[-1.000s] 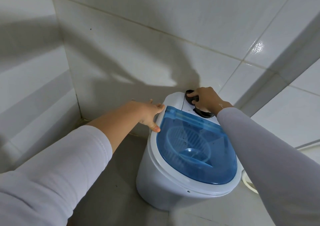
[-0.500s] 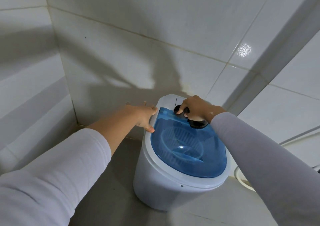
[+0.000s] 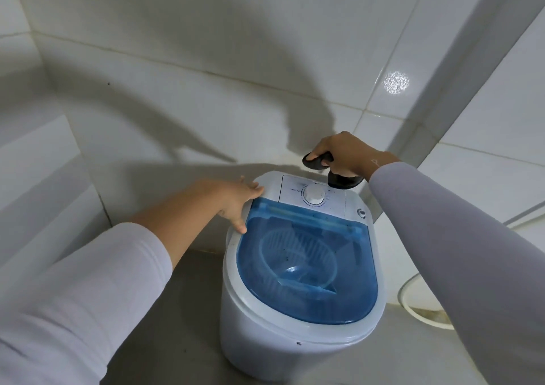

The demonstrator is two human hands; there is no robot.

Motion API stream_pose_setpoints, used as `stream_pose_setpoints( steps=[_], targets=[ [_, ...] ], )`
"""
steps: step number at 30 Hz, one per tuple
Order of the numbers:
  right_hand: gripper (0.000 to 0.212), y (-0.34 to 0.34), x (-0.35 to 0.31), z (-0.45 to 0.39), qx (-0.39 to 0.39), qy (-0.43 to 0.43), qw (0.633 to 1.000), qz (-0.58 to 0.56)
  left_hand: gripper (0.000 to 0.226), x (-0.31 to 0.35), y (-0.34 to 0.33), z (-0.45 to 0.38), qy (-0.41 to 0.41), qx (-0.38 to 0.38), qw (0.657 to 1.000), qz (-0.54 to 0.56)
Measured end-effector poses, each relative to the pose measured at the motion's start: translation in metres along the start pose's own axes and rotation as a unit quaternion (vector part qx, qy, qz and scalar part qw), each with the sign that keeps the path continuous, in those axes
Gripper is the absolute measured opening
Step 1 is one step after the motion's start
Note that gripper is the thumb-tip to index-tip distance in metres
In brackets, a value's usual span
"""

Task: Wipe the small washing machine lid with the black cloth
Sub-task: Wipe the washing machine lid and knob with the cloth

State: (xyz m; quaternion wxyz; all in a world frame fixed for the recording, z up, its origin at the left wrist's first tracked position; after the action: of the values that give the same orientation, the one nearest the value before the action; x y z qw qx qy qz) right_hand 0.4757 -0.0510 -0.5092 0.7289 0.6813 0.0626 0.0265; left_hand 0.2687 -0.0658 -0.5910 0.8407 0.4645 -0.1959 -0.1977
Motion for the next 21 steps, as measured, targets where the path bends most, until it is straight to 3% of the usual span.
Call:
stream_pose_setpoints(
  steps=[8,21],
  targets=[
    [0.053,-0.047,0.010,-0.016,-0.077,0.044,0.996,-0.026,0.104,-0.003,-0.003,-0.010,0.007,-0.012,1.000,-0.020],
    [0.053,-0.071,0.047,0.000,-0.001,-0.010,0.995,-0.098,0.103,0.003,-0.003,-0.005,0.027,-0.012,0.998,-0.051]
  ],
)
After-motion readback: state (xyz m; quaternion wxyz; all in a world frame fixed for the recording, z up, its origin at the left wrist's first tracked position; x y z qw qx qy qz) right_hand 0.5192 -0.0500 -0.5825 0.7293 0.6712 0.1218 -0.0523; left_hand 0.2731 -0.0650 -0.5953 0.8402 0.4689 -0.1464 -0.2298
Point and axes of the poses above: each hand's wrist, its own z-axis away from the middle knuckle, its own y-axis out of the back of the hand, x = y × z, the point moved 3 cm from there along -z, towards the middle knuckle, and after that the axes turned 2 degrees about -x, right-handed, at the moved point
